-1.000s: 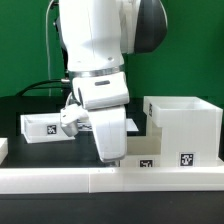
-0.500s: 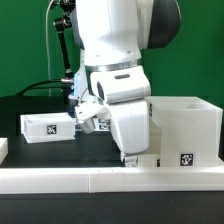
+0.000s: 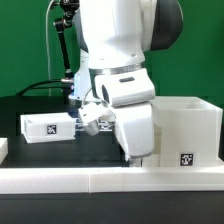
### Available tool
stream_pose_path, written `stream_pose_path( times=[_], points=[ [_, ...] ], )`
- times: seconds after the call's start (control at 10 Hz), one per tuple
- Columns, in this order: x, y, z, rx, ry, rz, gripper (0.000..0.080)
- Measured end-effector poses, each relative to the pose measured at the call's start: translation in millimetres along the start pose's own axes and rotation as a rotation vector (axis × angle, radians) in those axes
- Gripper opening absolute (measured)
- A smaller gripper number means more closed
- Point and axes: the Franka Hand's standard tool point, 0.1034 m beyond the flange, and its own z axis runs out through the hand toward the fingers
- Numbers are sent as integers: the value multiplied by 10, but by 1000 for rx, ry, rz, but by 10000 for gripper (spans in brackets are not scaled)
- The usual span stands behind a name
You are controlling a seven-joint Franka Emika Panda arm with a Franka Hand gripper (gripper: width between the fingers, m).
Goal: Assemble drawer
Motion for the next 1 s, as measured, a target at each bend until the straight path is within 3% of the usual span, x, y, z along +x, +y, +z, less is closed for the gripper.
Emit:
stream_pose_path(
  times=[0.2,0.5,0.8,1.0],
  points=[
    [85,5,9,5,1,-13,648],
    [66,1,6,8,1,-12,648],
    [-273,-1,-80,14,-11,-38,648],
    [-459,-35,-213,-10,-24,-17,648]
  ],
)
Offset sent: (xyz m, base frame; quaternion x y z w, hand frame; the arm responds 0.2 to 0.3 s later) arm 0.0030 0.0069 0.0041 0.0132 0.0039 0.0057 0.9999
